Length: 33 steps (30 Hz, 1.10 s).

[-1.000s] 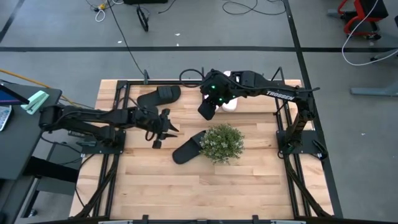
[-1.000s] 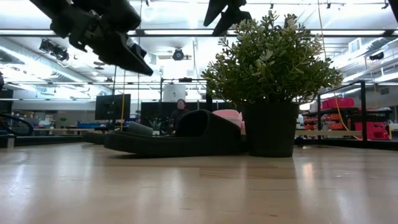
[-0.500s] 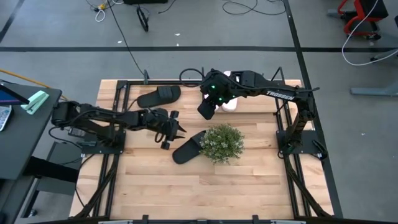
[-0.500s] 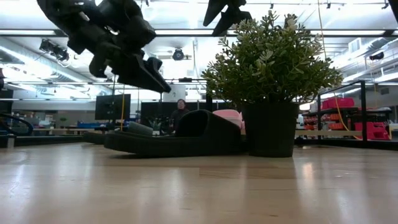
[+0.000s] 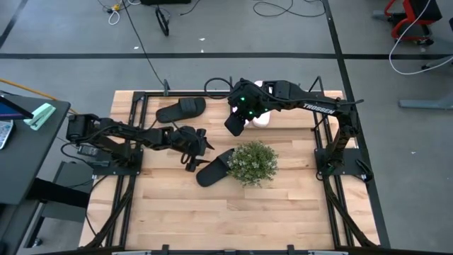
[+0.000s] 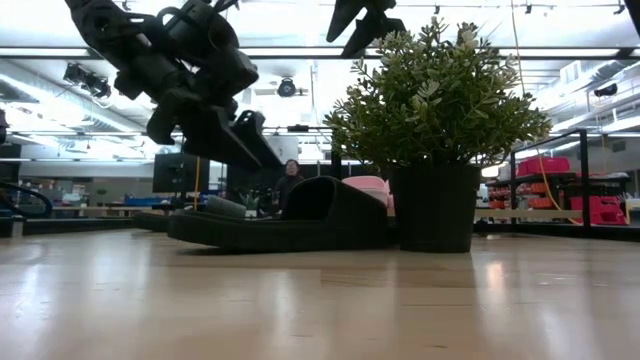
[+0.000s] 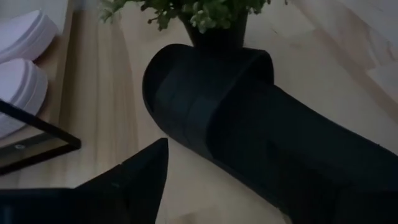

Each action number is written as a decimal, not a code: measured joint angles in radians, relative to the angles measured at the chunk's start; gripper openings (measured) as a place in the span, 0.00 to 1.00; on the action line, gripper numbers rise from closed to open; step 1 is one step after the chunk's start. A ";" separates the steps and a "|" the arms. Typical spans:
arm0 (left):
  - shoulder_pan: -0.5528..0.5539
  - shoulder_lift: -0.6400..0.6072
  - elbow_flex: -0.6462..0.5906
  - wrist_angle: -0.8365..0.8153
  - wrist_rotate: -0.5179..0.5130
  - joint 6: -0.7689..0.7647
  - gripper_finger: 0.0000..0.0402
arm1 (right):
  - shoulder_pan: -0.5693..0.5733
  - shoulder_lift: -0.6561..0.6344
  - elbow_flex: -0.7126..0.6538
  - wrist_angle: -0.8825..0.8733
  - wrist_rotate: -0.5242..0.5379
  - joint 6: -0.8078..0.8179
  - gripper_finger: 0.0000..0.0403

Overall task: Pick and place slides into the shelf
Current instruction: Put the bottom black slide on the shelf

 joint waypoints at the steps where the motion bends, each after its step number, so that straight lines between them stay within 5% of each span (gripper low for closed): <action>1: 0.000 0.000 0.000 0.000 0.000 0.011 0.70 | 0.000 0.000 0.000 0.000 0.000 0.000 0.48; 17: -0.036 0.131 0.001 0.197 0.000 0.069 0.70 | 0.000 0.000 0.000 0.007 0.000 -0.001 0.48; 24: -0.101 0.216 0.000 0.341 -0.208 0.145 0.70 | 0.000 0.000 0.000 0.012 0.000 0.001 0.48; 33: -0.112 0.322 0.057 0.386 -0.256 0.165 0.66 | 0.000 0.000 0.000 0.017 0.000 0.008 0.48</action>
